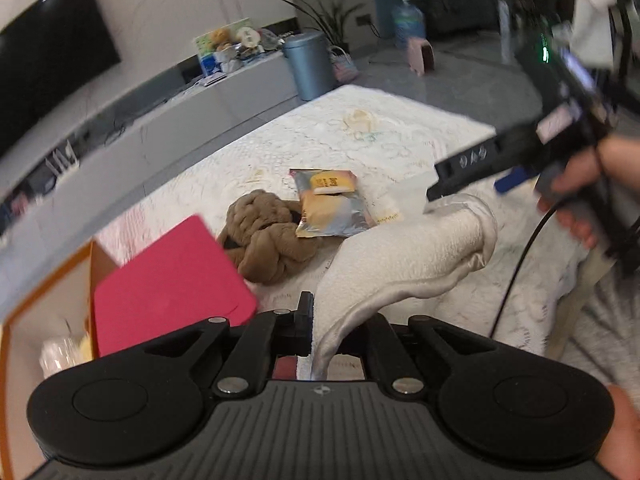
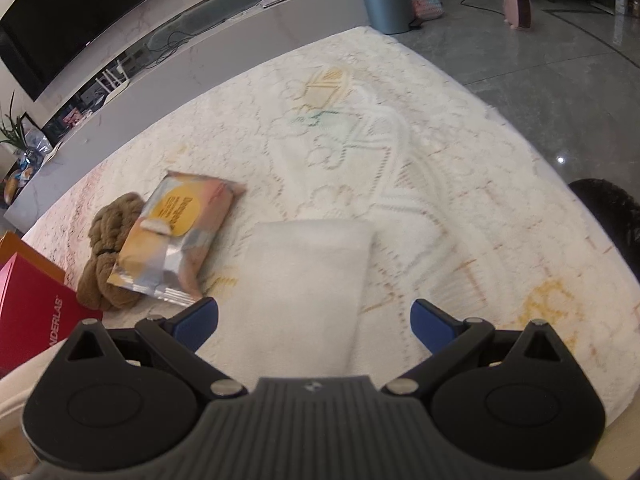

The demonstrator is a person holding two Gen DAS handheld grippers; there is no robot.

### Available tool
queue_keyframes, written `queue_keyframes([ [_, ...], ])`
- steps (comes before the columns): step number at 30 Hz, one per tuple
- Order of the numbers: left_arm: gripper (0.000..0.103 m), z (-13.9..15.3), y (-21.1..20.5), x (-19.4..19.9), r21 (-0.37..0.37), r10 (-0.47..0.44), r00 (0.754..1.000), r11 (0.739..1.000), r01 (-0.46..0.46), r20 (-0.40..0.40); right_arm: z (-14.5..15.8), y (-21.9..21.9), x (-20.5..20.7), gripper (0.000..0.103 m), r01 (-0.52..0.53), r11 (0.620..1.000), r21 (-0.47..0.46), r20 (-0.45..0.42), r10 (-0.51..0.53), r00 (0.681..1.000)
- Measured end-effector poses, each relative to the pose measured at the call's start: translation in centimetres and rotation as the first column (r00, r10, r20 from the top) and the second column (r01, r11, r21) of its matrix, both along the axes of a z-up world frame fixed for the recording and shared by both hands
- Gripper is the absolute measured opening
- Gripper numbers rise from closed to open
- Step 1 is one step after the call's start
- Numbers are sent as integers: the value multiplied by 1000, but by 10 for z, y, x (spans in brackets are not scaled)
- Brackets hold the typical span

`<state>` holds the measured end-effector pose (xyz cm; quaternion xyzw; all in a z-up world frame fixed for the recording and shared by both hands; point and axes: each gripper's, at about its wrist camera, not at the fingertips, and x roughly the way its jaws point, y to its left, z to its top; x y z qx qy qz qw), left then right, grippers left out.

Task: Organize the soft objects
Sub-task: 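Grasp the white mesh cloth with the right tool while left holds the pillow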

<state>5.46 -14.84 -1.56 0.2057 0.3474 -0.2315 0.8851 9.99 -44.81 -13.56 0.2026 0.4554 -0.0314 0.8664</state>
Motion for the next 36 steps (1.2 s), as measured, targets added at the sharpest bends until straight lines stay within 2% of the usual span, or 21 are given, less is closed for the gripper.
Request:
queue_keyframes([
  [3,5,5,16,-10,-62,22,1000,998,-22,-8,-3,12,6,100,-29,999,-28,-10,29,1000],
  [7,5,8,34,-14,-164,40,999,986,-45,-31,-11,34,14,100,-95,987,-133,-38,90,995],
  [11,5,10,50,-14,-243,47,999,969,-49,-13,-16,40,21,100,-63,991,-116,-16,62,998],
  [14,5,8,63,-11,-305,66,997,949,-75,-40,-21,48,27,101,-59,981,-186,-31,55,998],
  [20,5,-1,73,-11,-319,58,996,945,-77,-68,-26,62,32,101,-117,947,-298,-66,102,993],
  [23,5,0,76,-11,-336,59,996,939,-80,-72,-27,61,31,99,-108,945,-308,-59,95,994],
  [25,6,0,78,-9,-348,56,995,934,-80,-81,-26,60,29,93,-95,944,-317,-54,82,995],
  [27,5,0,79,-9,-354,57,995,932,-82,-80,-21,57,27,71,-85,943,-322,-39,77,996],
  [31,5,0,81,-9,-357,53,995,931,-79,-80,-16,55,21,51,-97,940,-327,-30,93,995],
  [32,5,0,82,-9,-362,59,995,928,-84,-78,-15,54,20,43,-95,942,-323,-26,92,995],
  [34,5,1,83,-9,-372,79,994,923,-99,-70,-13,48,17,33,-82,953,-291,-16,80,997],
  [36,5,2,83,-11,-376,84,994,921,-101,-63,-10,38,13,9,-64,971,-231,1,66,998],
])
